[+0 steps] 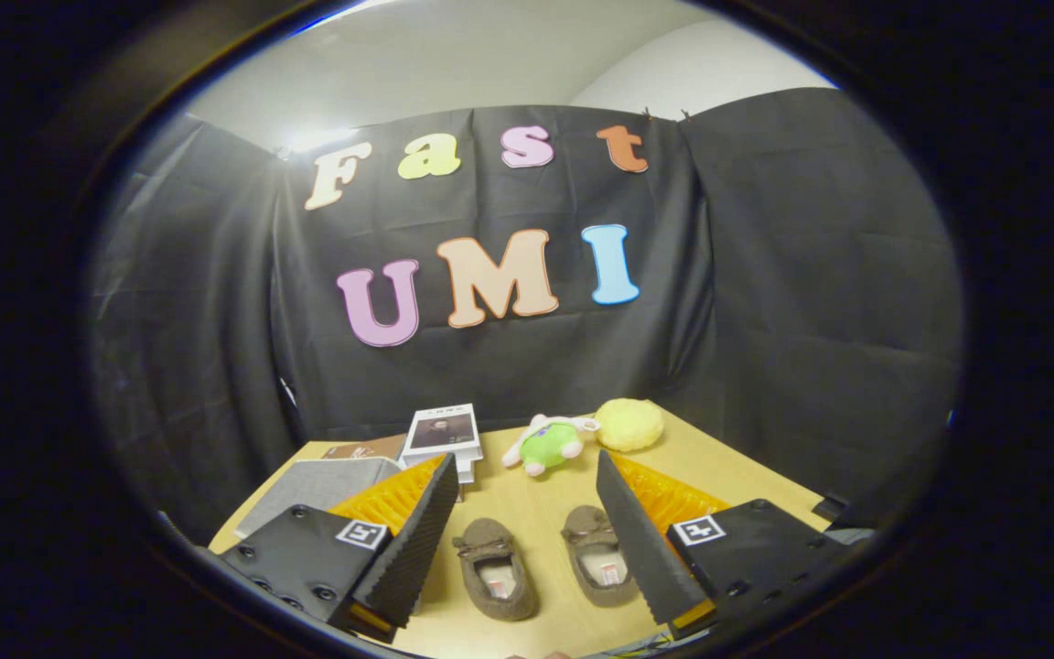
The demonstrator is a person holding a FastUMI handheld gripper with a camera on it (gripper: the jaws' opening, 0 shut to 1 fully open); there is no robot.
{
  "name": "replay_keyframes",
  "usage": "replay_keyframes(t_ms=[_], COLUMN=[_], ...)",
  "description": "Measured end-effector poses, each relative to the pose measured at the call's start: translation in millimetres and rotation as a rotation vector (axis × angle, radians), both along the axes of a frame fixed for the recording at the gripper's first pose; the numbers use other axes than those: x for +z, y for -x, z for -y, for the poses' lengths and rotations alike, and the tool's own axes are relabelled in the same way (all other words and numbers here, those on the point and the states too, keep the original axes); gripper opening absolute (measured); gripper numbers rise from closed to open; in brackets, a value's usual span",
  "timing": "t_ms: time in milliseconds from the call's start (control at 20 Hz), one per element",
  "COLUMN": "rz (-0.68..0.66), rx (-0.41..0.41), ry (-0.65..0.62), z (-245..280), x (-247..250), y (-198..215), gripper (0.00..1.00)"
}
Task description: Open the storage box then place both shoes into the box .Put the left shoe in first, then the right shoe, with the right side of both shoes facing outward in a uniform manner.
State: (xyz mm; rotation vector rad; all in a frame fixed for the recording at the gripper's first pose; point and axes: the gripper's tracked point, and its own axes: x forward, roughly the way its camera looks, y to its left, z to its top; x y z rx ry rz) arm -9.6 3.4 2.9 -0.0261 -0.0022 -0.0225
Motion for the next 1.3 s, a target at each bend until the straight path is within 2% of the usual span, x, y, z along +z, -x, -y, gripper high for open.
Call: replay_keyframes(t_ms=[200, 400, 600, 1000, 1150, 1300], rz=[-0.015, -0.073, -0.211, -0.462, -0.566, -0.659], rx=[0.017, 0.072, 0.139, 0.246, 0.287, 0.293], ry=[-0.011, -0.101, -0.285, -0.794, -0.882, -0.935], z=[-6.9, -22.0, -43.5, -94.8, -115.9, -133.3], x=[-5.8, -21.8, -54.2, -111.7, -142.4, -171.0], y=[-0.4, -3.0, -10.2, -33.2, -36.3, -35.7], gripper=[0.97, 0.97, 0.97, 0.98, 0.98, 0.98])
